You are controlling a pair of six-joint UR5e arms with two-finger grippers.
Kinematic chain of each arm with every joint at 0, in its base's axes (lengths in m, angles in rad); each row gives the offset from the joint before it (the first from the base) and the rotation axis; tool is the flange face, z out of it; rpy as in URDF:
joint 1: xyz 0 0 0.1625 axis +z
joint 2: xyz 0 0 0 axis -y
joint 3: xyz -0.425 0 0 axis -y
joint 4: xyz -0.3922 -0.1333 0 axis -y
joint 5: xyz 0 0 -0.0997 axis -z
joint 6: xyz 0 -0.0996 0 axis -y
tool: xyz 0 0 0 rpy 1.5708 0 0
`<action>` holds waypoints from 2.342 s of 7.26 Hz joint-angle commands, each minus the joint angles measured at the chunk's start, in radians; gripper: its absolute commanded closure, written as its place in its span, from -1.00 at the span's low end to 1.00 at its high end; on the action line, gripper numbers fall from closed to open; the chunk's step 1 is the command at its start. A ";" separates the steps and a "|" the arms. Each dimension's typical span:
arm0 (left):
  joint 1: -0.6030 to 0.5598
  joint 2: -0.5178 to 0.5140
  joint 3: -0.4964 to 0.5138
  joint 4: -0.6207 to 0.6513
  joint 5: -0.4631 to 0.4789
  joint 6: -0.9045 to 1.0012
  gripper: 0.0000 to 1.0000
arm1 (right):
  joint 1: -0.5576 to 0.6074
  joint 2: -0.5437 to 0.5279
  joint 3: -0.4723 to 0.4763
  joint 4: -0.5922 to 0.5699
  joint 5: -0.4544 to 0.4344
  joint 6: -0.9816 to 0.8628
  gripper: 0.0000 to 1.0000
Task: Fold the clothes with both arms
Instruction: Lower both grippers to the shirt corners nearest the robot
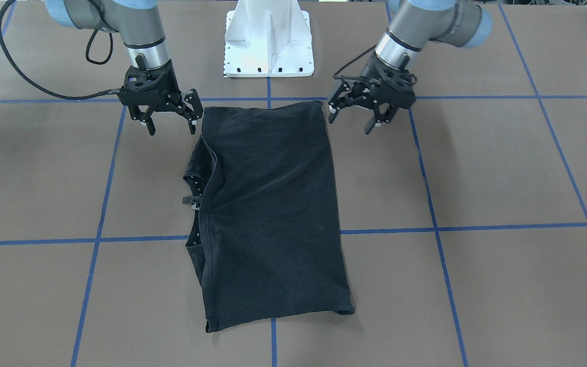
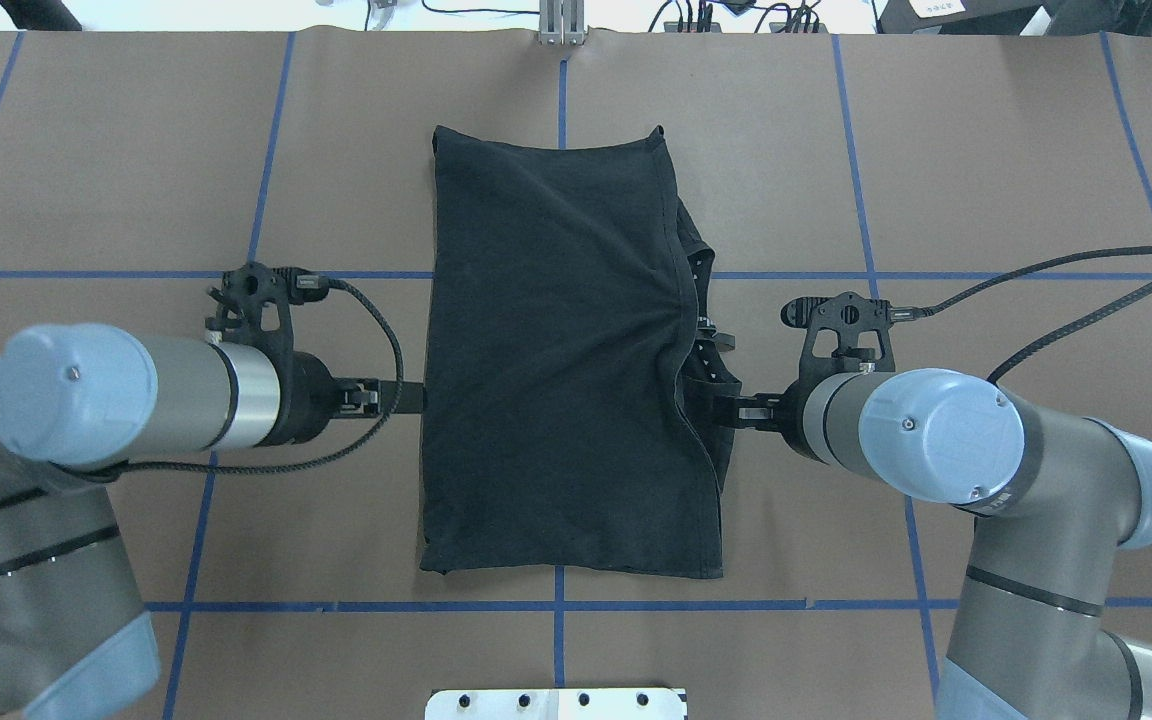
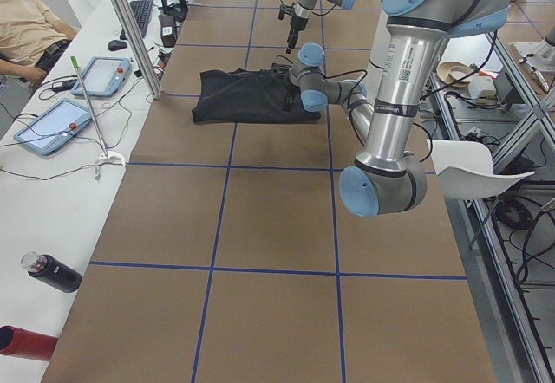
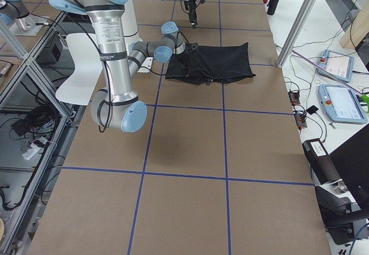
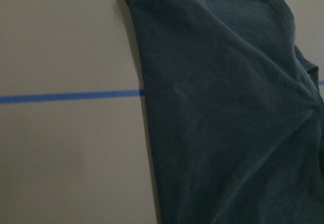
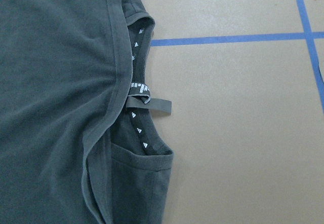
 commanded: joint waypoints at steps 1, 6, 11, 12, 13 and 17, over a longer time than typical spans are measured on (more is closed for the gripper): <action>0.145 0.041 -0.005 0.007 0.100 -0.126 -1.00 | 0.037 -0.010 0.007 0.021 0.040 -0.021 -1.00; 0.242 0.017 0.063 -0.006 0.121 -0.219 -0.28 | 0.043 -0.010 0.006 0.021 0.036 -0.021 -1.00; 0.256 0.003 0.075 -0.009 0.121 -0.216 -0.02 | 0.041 -0.010 0.003 0.020 0.028 -0.021 -1.00; 0.256 0.003 0.075 -0.009 0.121 -0.211 -0.02 | 0.041 -0.010 0.003 0.020 0.028 -0.021 -1.00; 0.256 0.003 0.080 -0.009 0.121 -0.211 -0.03 | 0.041 -0.010 0.001 0.020 0.026 -0.021 -1.00; 0.257 0.003 0.130 -0.094 0.120 -0.213 0.28 | 0.041 -0.012 0.001 0.020 0.026 -0.021 -1.00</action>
